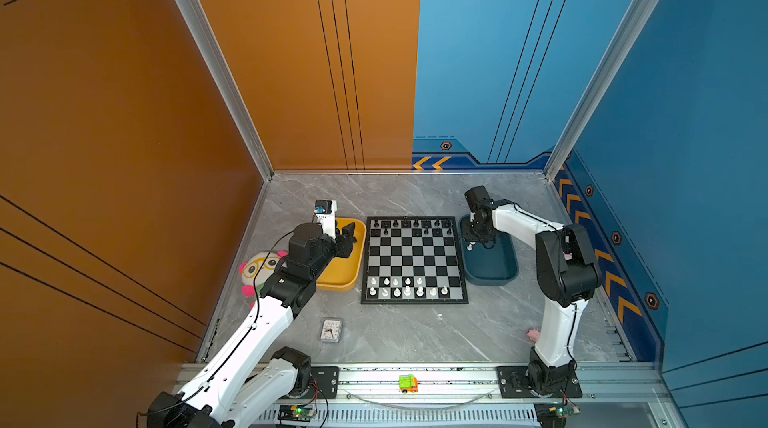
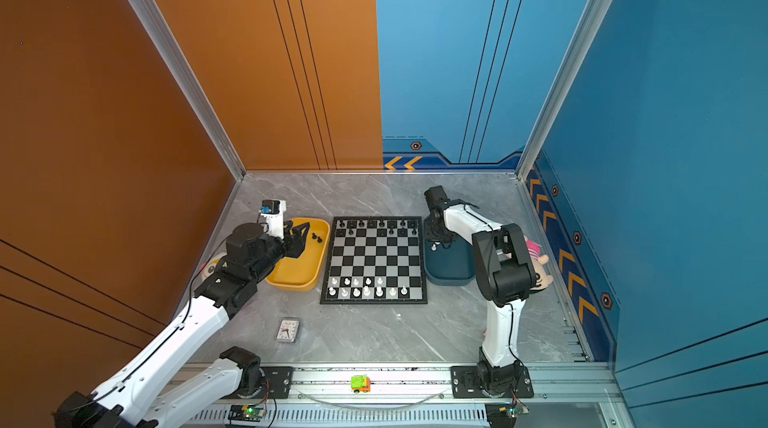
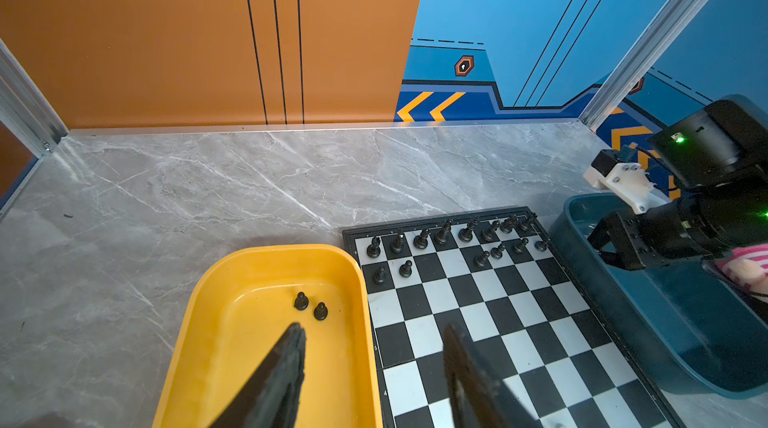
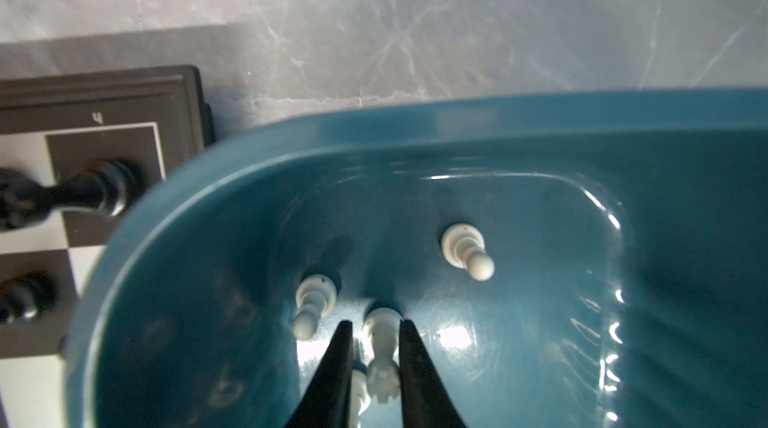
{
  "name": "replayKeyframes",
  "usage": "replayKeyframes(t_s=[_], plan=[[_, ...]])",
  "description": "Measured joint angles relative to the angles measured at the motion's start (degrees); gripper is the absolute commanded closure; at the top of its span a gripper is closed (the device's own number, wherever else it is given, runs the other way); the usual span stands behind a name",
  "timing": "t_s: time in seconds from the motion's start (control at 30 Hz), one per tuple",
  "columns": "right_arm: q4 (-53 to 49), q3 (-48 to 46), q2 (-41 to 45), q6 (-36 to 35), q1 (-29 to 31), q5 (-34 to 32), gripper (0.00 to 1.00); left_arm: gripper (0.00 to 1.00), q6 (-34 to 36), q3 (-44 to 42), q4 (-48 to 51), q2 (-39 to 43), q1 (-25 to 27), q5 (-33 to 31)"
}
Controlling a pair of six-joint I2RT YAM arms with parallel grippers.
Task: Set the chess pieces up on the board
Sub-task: 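Lower the right gripper and grasp another white piece in the teal tray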
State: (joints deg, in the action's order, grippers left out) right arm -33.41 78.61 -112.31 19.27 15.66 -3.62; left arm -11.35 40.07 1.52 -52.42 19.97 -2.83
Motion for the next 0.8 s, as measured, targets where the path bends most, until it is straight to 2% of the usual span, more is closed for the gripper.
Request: replayKeyframes(t_s=[0.5, 0.8], plan=[[-0.1, 0.0, 0.0, 0.0, 0.0, -0.1, 0.95, 0.45, 0.0, -0.5, 0.0, 0.0, 0.0, 0.0], [-2.1, 0.1, 2.1, -0.2, 0.0, -1.0, 0.98, 0.45, 0.7, -0.5, 0.0, 0.0, 0.0, 0.0]])
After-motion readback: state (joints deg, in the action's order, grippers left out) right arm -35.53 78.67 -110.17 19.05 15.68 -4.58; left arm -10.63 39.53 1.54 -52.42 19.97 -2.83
